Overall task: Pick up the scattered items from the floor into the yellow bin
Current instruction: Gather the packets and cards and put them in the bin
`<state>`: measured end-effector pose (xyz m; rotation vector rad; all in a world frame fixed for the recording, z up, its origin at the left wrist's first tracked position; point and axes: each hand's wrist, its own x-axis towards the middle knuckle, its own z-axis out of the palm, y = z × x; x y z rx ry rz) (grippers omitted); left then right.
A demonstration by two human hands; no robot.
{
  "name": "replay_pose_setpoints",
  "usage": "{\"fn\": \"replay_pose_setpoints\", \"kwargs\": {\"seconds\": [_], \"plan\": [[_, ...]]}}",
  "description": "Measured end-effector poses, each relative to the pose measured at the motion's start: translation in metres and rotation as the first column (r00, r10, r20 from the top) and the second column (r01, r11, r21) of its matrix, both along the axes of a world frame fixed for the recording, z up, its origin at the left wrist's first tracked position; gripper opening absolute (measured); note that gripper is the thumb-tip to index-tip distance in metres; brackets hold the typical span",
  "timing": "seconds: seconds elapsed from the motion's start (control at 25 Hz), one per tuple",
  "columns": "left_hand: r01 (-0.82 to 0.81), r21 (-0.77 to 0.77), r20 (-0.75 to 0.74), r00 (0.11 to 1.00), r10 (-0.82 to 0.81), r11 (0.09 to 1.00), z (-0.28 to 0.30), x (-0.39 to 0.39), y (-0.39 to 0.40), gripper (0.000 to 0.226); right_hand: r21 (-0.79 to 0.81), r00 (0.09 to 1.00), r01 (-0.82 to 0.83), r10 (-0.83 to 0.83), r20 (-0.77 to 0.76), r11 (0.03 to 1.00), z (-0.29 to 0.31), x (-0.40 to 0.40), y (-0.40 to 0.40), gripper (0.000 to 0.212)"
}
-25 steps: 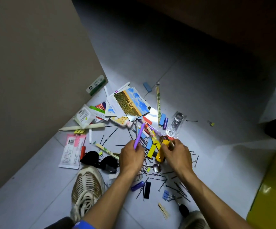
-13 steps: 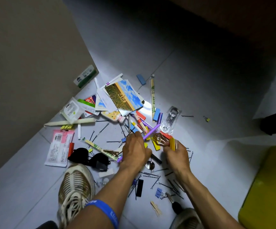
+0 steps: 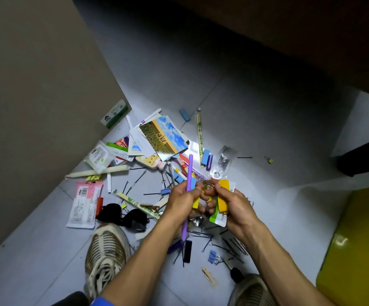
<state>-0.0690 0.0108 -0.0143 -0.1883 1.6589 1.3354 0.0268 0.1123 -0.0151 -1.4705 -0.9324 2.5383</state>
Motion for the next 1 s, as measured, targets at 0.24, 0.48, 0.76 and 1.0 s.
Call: {"fn": "replay_pose_setpoints", "kwargs": {"seconds": [0.24,0.48,0.76,1.0], "plan": [[0.156,0.208,0.032,0.986,-0.166,0.965,0.083,0.058,0.068,0.025,0.162,0.947,0.319,-0.305,-0.104,0.934,0.093,0.077,0.029,0.027],[0.409,0.370,0.149,0.860,-0.488,0.834,0.168,0.208,0.148,0.043,0.412,0.715,0.649,-0.698,-0.043,0.639,0.156,0.229,0.066,0.038],[0.687,0.287,-0.037,0.704,-0.709,0.668,0.170,0.290,0.164,0.044,0.552,0.578,0.700,-0.813,-0.065,0.453,0.170,0.324,0.073,0.033],[0.730,0.268,-0.145,0.676,-0.723,0.629,0.162,0.273,0.150,0.045,0.704,0.650,0.566,-0.758,-0.060,0.429,0.158,0.316,0.064,0.030]]}}
